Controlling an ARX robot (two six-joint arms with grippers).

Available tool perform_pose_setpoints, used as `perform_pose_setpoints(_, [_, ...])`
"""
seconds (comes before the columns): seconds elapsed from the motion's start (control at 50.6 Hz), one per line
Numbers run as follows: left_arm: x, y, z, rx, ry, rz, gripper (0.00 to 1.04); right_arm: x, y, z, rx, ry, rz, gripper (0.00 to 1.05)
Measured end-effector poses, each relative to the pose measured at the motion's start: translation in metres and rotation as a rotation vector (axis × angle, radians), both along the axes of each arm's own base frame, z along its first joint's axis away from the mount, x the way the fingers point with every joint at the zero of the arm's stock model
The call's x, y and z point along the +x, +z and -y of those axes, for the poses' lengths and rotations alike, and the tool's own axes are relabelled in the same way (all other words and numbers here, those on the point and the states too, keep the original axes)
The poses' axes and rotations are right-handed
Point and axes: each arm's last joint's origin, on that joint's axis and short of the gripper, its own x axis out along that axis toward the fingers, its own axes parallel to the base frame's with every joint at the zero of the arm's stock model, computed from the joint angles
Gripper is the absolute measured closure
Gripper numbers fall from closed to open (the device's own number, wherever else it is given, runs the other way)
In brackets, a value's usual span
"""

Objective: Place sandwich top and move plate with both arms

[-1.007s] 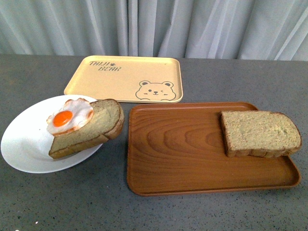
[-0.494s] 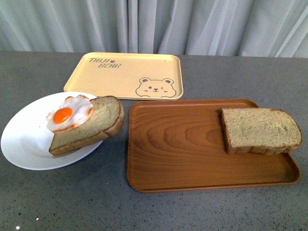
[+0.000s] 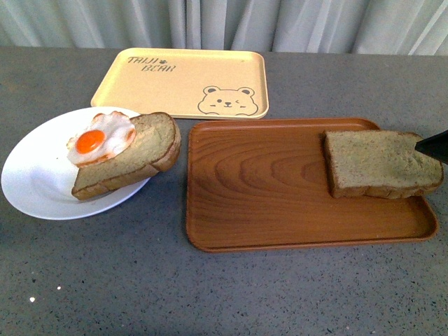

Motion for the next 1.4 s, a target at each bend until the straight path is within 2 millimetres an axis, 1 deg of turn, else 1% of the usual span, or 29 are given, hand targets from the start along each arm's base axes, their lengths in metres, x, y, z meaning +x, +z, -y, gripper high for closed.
perform_pose_setpoints(0.217, [0.0,0.0,0.0,0.0,0.0,0.0,0.09,0.021,-0.017,-0.002,0.045,-0.01,-0.029,0.09])
perform_pose_setpoints(0.336, [0.0,0.0,0.0,0.0,0.0,0.0,0.09,0.027,-0.026,-0.007,0.068,-0.01,-0.048,0.09])
perform_pose_setpoints(0.434, [0.0,0.0,0.0,0.0,0.0,0.0,0.09,0.029,-0.027,-0.01,0.07,-0.002,-0.046,0.09])
perform_pose_setpoints(0.474, [0.0,0.0,0.0,0.0,0.0,0.0,0.09,0.03,-0.027,-0.011,0.072,-0.003,-0.046,0.15])
perform_pose_setpoints(0.494, [0.0,0.0,0.0,0.0,0.0,0.0,0.09,0.03,-0.027,-0.012,0.074,-0.003,-0.047,0.2])
perform_pose_setpoints(0.573, [0.0,0.0,0.0,0.0,0.0,0.0,0.09,0.03,-0.028,-0.012,0.077,-0.005,-0.048,0.35])
perform_pose_setpoints(0.652, [0.0,0.0,0.0,0.0,0.0,0.0,0.09,0.028,-0.029,-0.012,0.08,-0.007,-0.049,0.47])
perform_pose_setpoints(0.671, [0.0,0.0,0.0,0.0,0.0,0.0,0.09,0.028,-0.028,-0.012,0.08,-0.007,-0.047,0.48])
perform_pose_setpoints(0.711, [0.0,0.0,0.0,0.0,0.0,0.0,0.09,0.027,-0.027,-0.011,0.083,-0.013,-0.046,0.55])
perform_pose_setpoints(0.731, [0.0,0.0,0.0,0.0,0.0,0.0,0.09,0.026,-0.026,-0.01,0.086,-0.015,-0.044,0.6])
perform_pose_setpoints(0.81, [0.0,0.0,0.0,0.0,0.0,0.0,0.09,0.023,-0.017,-0.01,0.1,-0.016,-0.024,0.74])
perform_pose_setpoints(0.869, [0.0,0.0,0.0,0.0,0.0,0.0,0.09,0.022,-0.011,-0.01,0.111,-0.012,-0.007,0.81])
perform_pose_setpoints(0.987, [0.0,0.0,0.0,0.0,0.0,0.0,0.09,0.02,0.017,-0.013,0.129,0.009,0.073,0.99])
perform_pose_setpoints(1.047, [0.0,0.0,0.0,0.0,0.0,0.0,0.09,0.02,0.03,-0.017,0.141,0.023,0.11,1.02])
perform_pose_setpoints(1.185, [0.0,0.0,0.0,0.0,0.0,0.0,0.09,0.024,0.053,-0.034,0.176,0.067,0.174,1.02])
perform_pose_setpoints(1.303, [0.0,0.0,0.0,0.0,0.0,0.0,0.09,0.037,0.07,-0.061,0.222,0.131,0.221,1.02])
perform_pose_setpoints(1.343, [0.0,0.0,0.0,0.0,0.0,0.0,0.09,0.043,0.077,-0.075,0.24,0.162,0.236,1.02])
perform_pose_setpoints(1.362, [0.0,0.0,0.0,0.0,0.0,0.0,0.09,0.045,0.078,-0.079,0.247,0.171,0.239,1.02])
perform_pose_setpoints(1.402, [0.0,0.0,0.0,0.0,0.0,0.0,0.09,0.052,0.085,-0.095,0.267,0.206,0.258,1.02])
